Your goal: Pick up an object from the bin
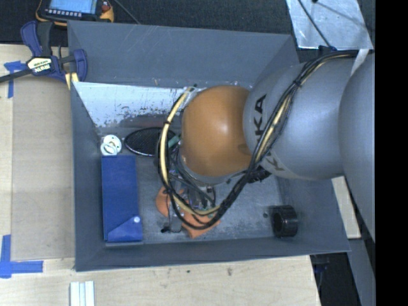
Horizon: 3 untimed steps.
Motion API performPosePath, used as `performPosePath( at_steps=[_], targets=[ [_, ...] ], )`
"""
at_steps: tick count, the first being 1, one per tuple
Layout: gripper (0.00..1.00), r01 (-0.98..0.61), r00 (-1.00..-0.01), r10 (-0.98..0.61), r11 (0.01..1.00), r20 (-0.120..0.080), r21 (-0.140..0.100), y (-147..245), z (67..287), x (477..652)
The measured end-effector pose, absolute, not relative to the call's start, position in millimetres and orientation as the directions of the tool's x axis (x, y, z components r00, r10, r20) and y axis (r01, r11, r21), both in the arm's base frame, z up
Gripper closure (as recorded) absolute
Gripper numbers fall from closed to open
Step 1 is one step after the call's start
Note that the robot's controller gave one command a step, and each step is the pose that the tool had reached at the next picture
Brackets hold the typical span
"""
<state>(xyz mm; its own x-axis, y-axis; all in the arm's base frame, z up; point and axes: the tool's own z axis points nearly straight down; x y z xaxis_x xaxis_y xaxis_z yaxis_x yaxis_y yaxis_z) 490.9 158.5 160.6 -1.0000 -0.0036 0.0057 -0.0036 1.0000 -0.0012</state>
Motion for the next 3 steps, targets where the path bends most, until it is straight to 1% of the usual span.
performPosePath(
  at_steps=[1,2,3],
  targets=[
    [0.00,0.000,-1.000,0.000,1.000,-0.002,0.001,157.8,165.1,492.6],
    [0.00,-0.087,-0.996,-0.087,0.996,-0.005,0.002,105.1,121.7,502.2],
    [1.00,-0.077,-0.997,-0.077,0.997,-0.001,0.000,118.8,85.3,508.8]
  ],
)
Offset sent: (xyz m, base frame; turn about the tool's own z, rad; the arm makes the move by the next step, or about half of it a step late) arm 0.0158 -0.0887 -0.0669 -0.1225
